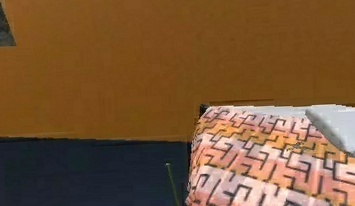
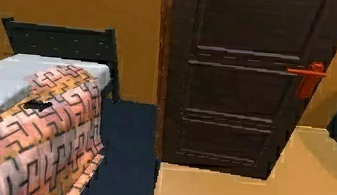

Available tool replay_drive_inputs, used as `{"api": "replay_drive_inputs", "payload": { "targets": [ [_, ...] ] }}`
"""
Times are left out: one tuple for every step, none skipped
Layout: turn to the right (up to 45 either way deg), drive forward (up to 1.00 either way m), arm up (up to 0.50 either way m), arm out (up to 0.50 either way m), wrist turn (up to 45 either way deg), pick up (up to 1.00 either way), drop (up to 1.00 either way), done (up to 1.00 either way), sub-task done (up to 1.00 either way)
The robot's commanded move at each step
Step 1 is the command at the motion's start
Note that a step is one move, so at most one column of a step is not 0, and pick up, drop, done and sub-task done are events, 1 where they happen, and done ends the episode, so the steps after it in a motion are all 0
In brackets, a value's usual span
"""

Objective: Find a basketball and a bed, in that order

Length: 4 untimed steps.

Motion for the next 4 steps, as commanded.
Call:
{"api": "replay_drive_inputs", "payload": {
  "targets": [
    [-42.0, 0.0, 0.0, 0.0, 0.0, 0.0, 0.0, 0.0, 0.0],
    [0.0, 0.65, 0.0, 0.0, 0.0, 0.0, 0.0, 0.0, 0.0],
    [-39.0, 0.0, 0.0, 0.0, 0.0, 0.0, 0.0, 0.0, 0.0],
    [0.0, 0.25, 0.0, 0.0, 0.0, 0.0, 0.0, 0.0, 0.0]
  ]
}}
